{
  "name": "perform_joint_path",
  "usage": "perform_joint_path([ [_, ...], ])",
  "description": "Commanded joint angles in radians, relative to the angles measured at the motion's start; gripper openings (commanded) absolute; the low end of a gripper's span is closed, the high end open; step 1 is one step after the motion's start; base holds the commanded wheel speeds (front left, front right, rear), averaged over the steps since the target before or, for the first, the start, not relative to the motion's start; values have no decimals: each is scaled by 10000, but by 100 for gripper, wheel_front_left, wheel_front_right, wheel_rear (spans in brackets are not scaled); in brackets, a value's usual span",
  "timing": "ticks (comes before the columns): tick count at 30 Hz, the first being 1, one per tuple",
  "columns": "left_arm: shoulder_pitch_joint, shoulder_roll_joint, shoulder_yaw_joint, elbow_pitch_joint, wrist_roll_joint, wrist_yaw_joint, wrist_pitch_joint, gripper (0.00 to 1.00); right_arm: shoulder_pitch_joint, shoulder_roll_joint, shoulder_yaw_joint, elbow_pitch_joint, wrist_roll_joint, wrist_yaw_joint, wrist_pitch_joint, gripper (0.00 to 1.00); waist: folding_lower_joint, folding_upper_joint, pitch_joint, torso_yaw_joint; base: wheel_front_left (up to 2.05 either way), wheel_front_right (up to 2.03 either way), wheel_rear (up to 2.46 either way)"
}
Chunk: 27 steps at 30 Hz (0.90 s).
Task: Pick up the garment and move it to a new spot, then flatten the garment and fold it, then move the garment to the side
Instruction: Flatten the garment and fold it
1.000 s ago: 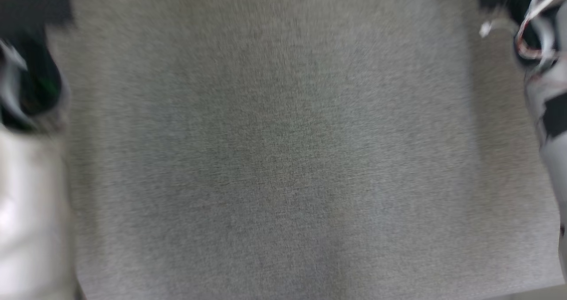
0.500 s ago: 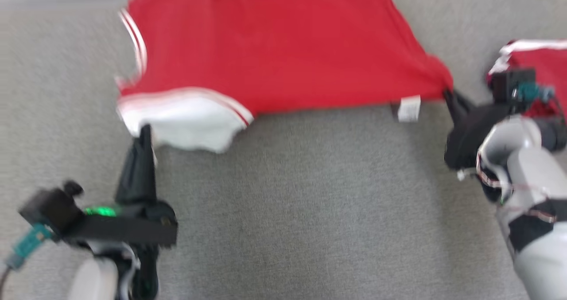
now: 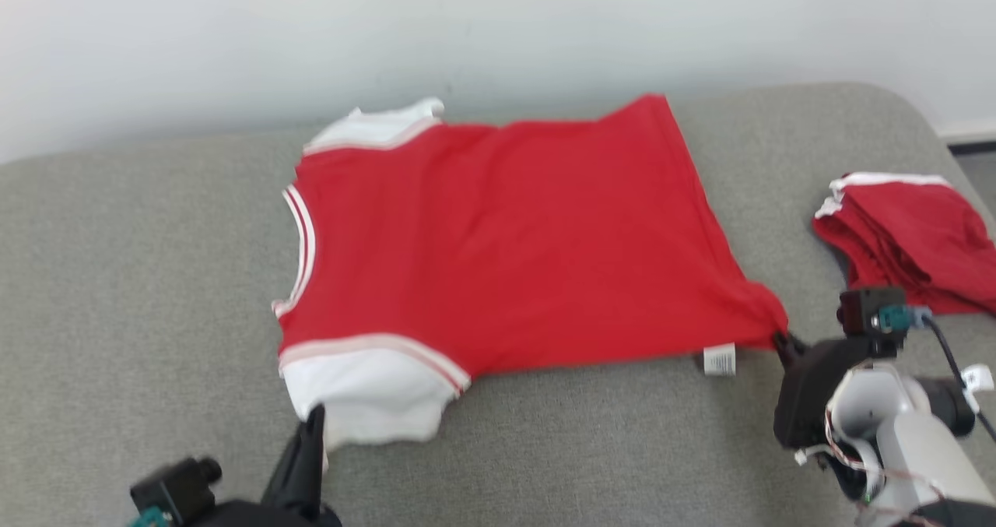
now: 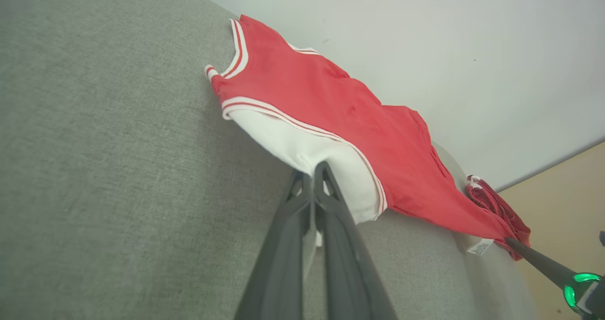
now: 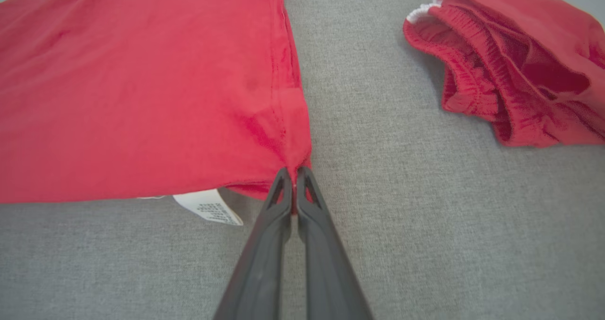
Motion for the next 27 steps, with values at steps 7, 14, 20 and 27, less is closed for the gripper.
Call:
perform_joint_path([
  [7, 1001, 182, -239, 25, -109, 253, 712, 0, 1316, 308, -611, -1068, -255, 5, 539, 0, 3, 3, -636, 194, 0, 0, 0],
  [14, 1904, 370, -240, -174, -517, 533, 1528, 0, 2333, 401, -1148, -1822, -589, 5, 1001, 0, 3, 3, -690, 259, 0, 0, 0],
  [20, 2503, 600, -337, -491, -754, 726, 2345, 0, 3191, 397, -1622, -2374, -807, 3, 1470, 0, 3, 3, -771, 454, 0, 0, 0],
  [27, 2767, 602, -255, -1139, -962, 1178, 2809, 0, 4277, 629, -1916, -3380, -797, 3, 2162, 0, 3, 3, -735, 548, 0, 0, 0],
])
